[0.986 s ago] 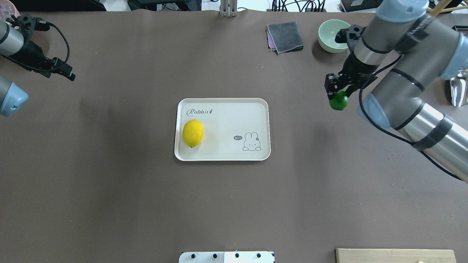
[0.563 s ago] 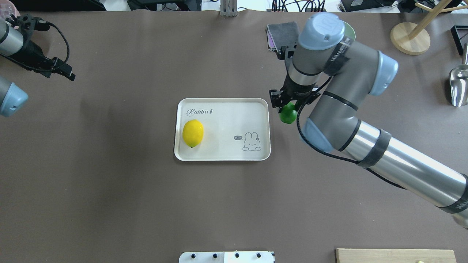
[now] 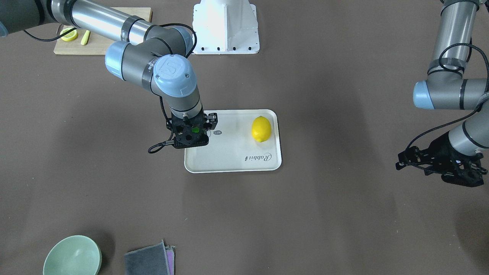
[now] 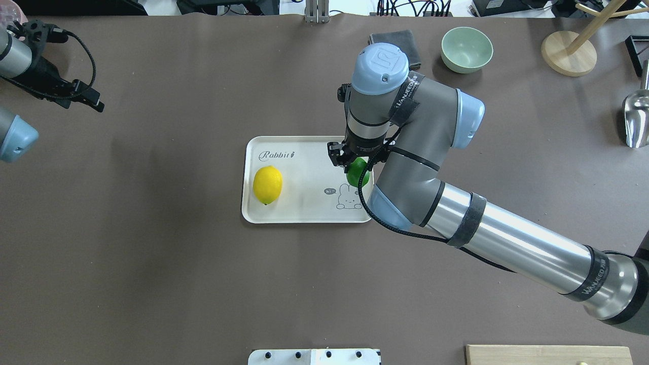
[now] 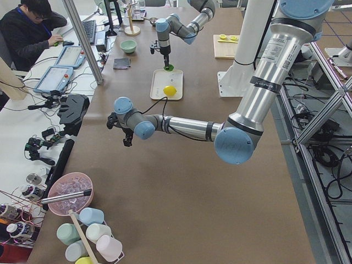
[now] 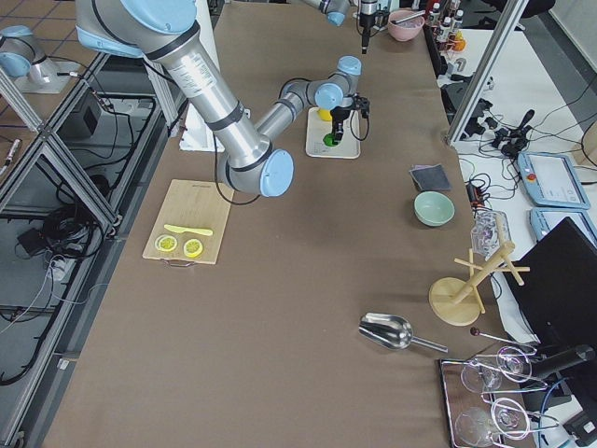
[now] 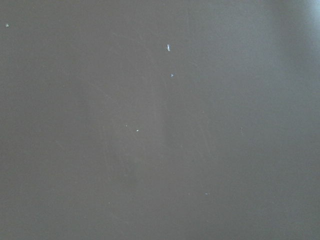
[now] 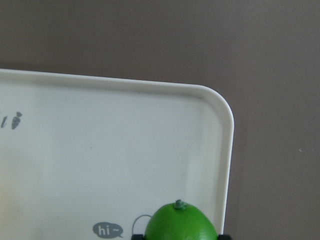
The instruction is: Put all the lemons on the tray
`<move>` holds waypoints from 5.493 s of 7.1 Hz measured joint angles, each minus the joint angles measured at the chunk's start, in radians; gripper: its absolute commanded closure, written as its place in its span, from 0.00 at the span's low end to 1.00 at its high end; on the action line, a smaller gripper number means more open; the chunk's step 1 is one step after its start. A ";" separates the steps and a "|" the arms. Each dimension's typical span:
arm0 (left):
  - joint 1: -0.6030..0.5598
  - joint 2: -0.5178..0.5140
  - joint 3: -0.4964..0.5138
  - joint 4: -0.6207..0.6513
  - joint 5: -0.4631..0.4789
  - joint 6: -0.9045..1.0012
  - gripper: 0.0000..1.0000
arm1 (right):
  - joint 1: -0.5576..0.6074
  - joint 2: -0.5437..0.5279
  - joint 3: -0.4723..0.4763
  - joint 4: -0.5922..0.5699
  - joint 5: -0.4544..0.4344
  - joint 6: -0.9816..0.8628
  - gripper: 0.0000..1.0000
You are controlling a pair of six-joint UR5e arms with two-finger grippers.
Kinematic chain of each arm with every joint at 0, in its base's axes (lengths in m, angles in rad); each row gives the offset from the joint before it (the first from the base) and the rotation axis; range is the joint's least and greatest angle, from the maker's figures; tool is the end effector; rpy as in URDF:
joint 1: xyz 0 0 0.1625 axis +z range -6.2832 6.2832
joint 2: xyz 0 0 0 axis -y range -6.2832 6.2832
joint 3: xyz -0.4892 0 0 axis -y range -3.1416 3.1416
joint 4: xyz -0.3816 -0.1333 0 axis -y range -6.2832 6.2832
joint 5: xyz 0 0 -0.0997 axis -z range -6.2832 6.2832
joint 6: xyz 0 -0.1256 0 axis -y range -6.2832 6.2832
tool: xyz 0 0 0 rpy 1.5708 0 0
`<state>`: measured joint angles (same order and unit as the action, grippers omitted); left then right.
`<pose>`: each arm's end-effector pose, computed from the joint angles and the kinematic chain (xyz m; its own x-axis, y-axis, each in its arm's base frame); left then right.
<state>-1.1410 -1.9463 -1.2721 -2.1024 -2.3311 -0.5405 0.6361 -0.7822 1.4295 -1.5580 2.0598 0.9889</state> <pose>0.2466 -0.6501 0.6060 0.6000 0.1821 -0.7790 -0.0387 0.9792 0.1991 -0.5979 -0.5339 0.3036 0.6917 -0.0923 0.7162 0.1047 0.9941 0.0270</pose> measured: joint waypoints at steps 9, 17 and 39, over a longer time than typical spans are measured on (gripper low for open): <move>0.000 0.001 0.000 -0.002 0.000 -0.009 0.02 | 0.154 -0.055 -0.057 0.110 0.140 -0.033 0.00; -0.216 0.086 -0.013 0.104 -0.159 0.207 0.03 | 0.818 -0.702 0.091 0.095 0.334 -1.015 0.00; -0.456 0.367 -0.247 0.443 -0.051 0.637 0.02 | 0.904 -0.838 0.206 -0.076 0.336 -1.086 0.00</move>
<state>-1.5971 -1.5795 -1.5195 -1.6597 -2.3823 0.0966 1.5402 -1.6199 1.6354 -1.6337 2.3961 -0.0967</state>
